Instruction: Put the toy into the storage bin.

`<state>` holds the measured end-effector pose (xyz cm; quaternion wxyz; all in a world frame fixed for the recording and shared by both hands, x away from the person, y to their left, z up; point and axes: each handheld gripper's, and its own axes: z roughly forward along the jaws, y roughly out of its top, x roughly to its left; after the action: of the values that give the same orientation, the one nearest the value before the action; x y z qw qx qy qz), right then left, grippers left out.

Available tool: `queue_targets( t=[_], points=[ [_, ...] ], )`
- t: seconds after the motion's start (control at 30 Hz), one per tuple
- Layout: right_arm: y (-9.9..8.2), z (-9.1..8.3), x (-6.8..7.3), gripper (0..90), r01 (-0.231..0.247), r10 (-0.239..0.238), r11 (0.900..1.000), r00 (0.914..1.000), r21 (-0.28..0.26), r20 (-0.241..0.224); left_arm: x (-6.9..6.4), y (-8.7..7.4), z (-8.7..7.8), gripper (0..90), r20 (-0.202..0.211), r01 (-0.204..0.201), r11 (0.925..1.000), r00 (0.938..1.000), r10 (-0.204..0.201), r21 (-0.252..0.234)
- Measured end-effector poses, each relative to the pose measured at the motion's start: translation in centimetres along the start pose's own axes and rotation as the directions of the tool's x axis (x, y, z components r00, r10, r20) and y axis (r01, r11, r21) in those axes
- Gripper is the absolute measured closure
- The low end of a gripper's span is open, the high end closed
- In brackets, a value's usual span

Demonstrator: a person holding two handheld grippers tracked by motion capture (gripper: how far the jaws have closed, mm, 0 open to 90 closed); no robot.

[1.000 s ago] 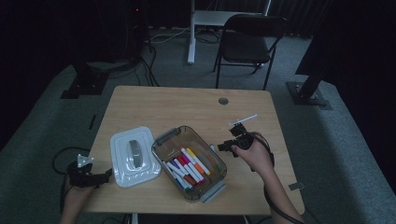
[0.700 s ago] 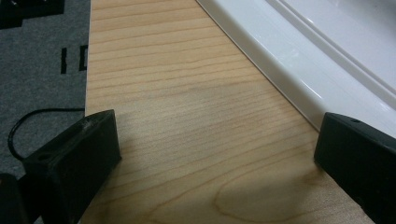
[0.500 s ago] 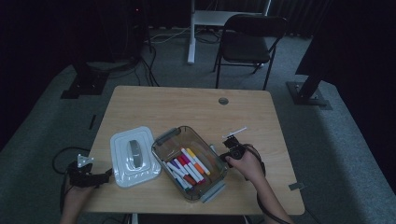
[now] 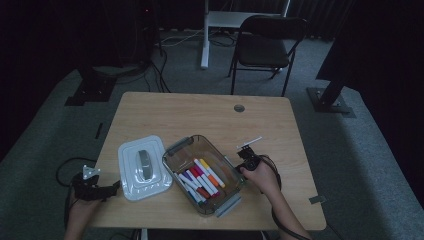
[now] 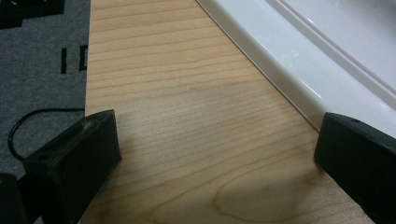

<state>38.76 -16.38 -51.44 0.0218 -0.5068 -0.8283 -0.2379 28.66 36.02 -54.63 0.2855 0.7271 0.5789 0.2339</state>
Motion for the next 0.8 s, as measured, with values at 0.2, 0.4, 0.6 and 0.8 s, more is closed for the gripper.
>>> queue_targets(
  t=[0.2,0.4,0.6,0.8],
  points=[
    [-0.1,-1.0,-0.5,76.4,-0.039,0.039,0.9992,0.9992,-0.012,-0.006,0.0,0.0,0.0,0.7,0.000,0.000,1.0000,1.0000,0.000,0.000],
    [0.1,-3.8,-0.6,76.4,-0.050,0.048,0.9970,0.9985,-0.060,-0.024,0.0,0.0,0.0,0.7,0.000,0.000,1.0000,1.0000,0.000,0.000],
    [0.7,-7.9,-0.2,76.5,-0.041,0.036,0.9901,0.9985,-0.134,-0.042,0.0,0.0,0.0,0.7,0.000,0.000,1.0000,1.0000,0.000,0.000],
    [1.5,-11.1,1.4,76.4,-0.020,-0.001,0.9784,0.9948,-0.206,-0.101,0.0,0.0,0.0,0.7,0.000,0.000,1.0000,1.0000,0.000,0.000]
  ],
)
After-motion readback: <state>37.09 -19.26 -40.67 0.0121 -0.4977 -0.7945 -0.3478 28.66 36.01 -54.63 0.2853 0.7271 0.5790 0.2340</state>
